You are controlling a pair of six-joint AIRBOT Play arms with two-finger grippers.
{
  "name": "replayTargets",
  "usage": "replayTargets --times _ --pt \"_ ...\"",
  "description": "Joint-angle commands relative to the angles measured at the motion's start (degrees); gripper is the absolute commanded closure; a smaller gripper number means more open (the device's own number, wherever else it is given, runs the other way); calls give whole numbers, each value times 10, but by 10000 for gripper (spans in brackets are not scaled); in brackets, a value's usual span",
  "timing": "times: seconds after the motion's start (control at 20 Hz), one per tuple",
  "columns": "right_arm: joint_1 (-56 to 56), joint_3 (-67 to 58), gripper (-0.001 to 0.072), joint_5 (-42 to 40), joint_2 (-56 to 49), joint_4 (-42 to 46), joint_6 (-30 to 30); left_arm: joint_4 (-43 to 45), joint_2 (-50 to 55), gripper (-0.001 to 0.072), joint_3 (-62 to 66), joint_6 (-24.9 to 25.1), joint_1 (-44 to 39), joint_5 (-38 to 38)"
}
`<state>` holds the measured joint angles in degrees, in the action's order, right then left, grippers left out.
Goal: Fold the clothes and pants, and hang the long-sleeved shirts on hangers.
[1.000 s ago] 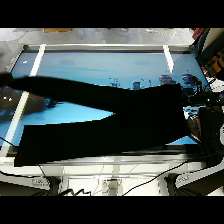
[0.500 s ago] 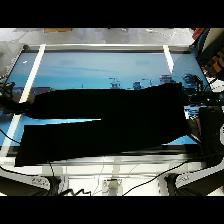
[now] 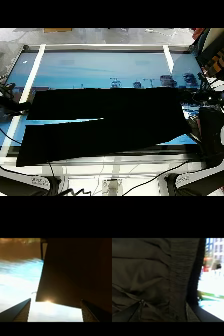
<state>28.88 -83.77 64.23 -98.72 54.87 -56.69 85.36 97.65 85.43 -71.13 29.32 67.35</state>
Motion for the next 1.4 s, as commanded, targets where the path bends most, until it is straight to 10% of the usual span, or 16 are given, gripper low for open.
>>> replayTargets --times 0.0,0.1,0.2,0.25,0.35,0.4,0.75,0.8,0.9,1.35 --pt "0 -35 135 30 31 85 -56 61 -32 7 36 -5 1 40" --pt "0 -55 167 67 66 160 -95 81 -71 65 57 -5 1 45" --pt "0 -58 384 78 116 254 -197 59 -117 623 58 -9 1 49" --pt "0 -58 384 87 141 280 -222 27 -139 700 58 -10 1 52" --pt "0 -58 446 128 185 307 -234 -39 -173 699 58 -20 1 53" --pt "1 -55 687 154 204 318 -231 -58 -187 699 58 -19 -2 54" --pt "144 170 672 198 377 215 -196 -98 -229 699 57 -19 -8 45" --pt "172 224 634 178 404 175 -197 -110 -227 699 57 -19 -8 37" --pt "206 319 239 131 436 97 -210 -118 -222 699 57 -19 -9 32" --pt "207 503 74 -43 386 51 -225 -113 -175 698 52 -19 -8 39"
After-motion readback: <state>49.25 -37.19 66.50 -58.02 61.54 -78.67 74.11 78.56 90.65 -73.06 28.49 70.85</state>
